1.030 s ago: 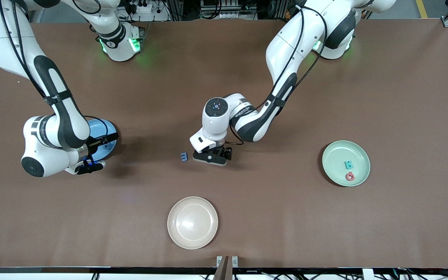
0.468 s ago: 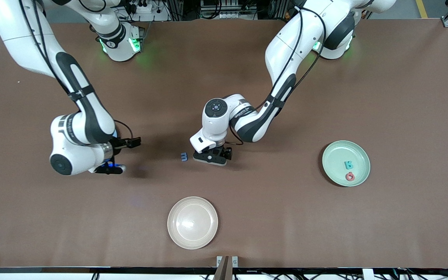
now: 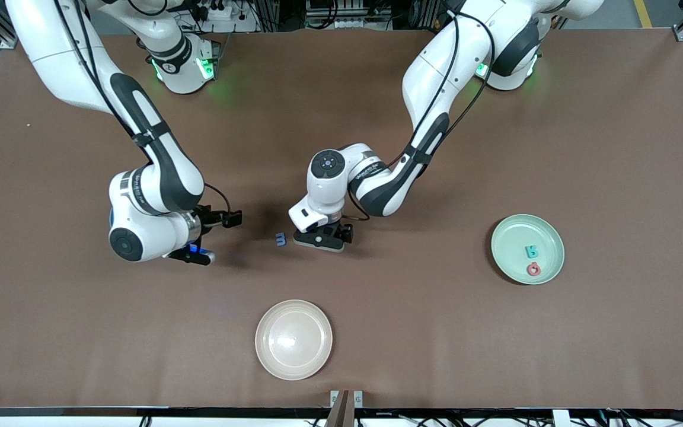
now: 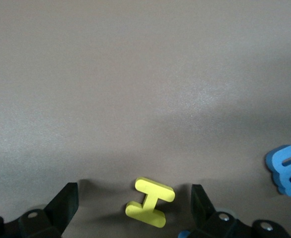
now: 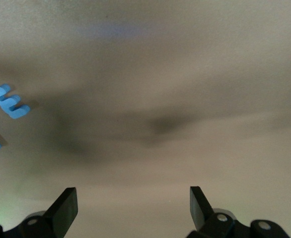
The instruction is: Sort upper and lower case letters into plates
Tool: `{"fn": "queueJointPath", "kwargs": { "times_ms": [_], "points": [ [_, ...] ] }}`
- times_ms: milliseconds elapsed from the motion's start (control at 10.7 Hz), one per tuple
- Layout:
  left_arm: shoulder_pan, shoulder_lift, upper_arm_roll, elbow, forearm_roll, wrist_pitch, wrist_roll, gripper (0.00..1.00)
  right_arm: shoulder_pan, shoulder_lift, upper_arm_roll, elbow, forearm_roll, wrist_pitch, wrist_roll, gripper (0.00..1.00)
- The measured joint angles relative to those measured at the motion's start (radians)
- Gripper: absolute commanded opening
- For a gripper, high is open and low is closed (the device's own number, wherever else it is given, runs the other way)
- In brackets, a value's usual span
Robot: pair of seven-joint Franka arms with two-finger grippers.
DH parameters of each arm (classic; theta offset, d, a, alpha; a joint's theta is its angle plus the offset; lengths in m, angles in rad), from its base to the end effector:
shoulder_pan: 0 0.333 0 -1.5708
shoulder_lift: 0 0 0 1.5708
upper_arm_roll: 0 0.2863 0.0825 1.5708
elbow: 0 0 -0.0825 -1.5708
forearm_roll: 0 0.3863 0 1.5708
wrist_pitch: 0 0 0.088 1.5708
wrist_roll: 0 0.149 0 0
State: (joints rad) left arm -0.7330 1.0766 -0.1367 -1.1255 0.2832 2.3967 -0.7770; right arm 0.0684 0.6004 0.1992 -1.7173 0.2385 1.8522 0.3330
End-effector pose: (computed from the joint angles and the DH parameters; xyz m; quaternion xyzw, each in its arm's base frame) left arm 0.5245 -0.5620 0.1102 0.9887 -0.0982 0.1057 0.0409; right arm 0.5581 0.1817 0.1602 -0.9564 0.0931 0.2625 0.0880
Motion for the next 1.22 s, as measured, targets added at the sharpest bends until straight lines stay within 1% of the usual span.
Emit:
{"fn": "queueJointPath", "kwargs": {
  "times_ms": [94, 468, 842, 936, 1030, 1123, 1217],
  "points": [
    [0.0, 0.0, 0.0, 0.001, 0.0, 0.0, 0.0, 0.8, 0.005, 0.0, 0.0, 0.0, 0.003, 0.008, 0.002, 1.0],
    [0.0, 0.0, 0.001, 0.001, 0.0, 0.0, 0.0, 0.81, 0.047, 0.0, 0.0, 0.02, 0.006, 0.03, 0.004, 1.0],
    [-0.005, 0.001, 0.002, 0.001, 0.0, 0.0, 0.0, 0.78, 0.038, 0.0, -0.013, 0.065, 0.006, 0.03, 0.001, 1.0],
    [-0.006, 0.001, 0.003, 0.002, 0.0, 0.0, 0.0, 0.67, 0.039, 0.0, -0.013, 0.065, 0.006, 0.029, 0.001, 1.0],
    [-0.007, 0.001, 0.005, 0.002, 0.0, 0.0, -0.001, 0.63, 0.039, 0.002, -0.013, 0.065, 0.006, 0.028, 0.001, 1.0],
    [-0.008, 0.001, 0.006, 0.003, 0.0, 0.0, -0.001, 0.63, 0.039, 0.003, -0.014, 0.065, 0.006, 0.033, 0.002, 1.0],
    [-0.008, 0.001, 0.008, 0.004, 0.0, 0.0, -0.002, 0.56, 0.046, 0.003, -0.013, 0.066, 0.005, 0.05, 0.012, 1.0]
  ]
}}
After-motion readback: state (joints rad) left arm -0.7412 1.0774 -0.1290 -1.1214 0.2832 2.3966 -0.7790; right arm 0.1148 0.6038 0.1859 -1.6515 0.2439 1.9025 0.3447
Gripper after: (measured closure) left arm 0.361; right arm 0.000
